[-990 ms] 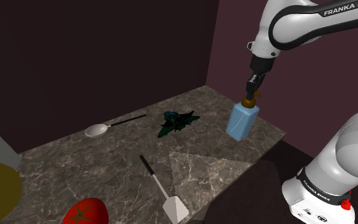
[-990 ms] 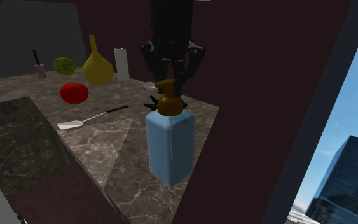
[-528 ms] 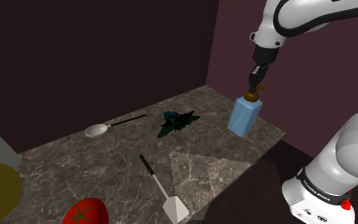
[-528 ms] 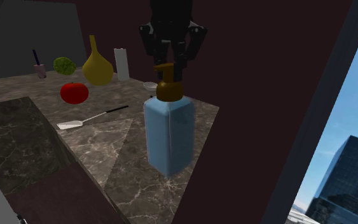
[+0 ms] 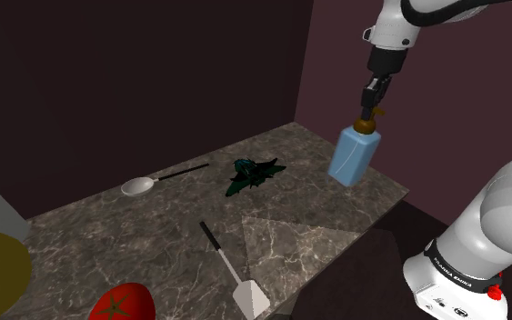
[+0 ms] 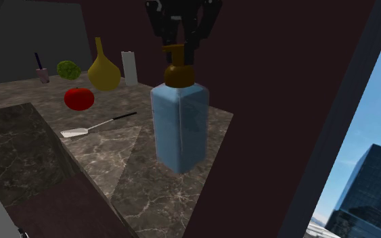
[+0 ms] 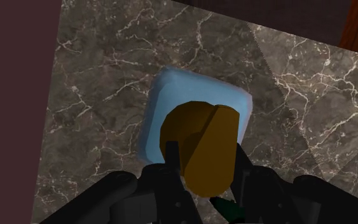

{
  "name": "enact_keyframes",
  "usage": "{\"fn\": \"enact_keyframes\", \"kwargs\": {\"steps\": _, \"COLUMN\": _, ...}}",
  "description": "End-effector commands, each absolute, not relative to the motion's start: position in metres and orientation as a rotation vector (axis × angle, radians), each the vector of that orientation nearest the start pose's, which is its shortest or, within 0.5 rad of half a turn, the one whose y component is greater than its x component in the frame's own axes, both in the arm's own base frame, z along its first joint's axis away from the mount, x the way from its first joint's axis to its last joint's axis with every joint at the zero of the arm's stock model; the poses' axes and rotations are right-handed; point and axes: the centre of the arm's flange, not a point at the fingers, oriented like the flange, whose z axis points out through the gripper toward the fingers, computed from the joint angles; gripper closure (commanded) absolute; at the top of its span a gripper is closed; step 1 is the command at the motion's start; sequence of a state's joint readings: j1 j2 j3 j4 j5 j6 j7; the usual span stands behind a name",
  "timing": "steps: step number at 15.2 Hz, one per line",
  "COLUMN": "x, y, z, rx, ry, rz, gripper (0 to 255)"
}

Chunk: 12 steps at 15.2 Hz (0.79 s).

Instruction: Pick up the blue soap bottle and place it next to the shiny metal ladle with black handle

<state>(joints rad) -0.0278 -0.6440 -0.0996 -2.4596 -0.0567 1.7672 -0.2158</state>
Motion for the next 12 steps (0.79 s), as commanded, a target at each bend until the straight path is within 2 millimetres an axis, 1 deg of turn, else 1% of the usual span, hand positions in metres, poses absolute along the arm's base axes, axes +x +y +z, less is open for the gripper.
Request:
{"fn": "enact_keyframes", "kwargs": {"steps": 1, "x": 0.349, "y": -0.053, "z": 0.521, "rx": -3.122, "ry": -0.191, "rz": 0.077, "gripper": 255}}
{"fn": "enact_keyframes", "kwargs": {"steps": 12, "x": 0.349, "y": -0.053, "z": 0.579, "rx": -3.122, "ry": -0.191, "rz": 0.077, "gripper": 255}}
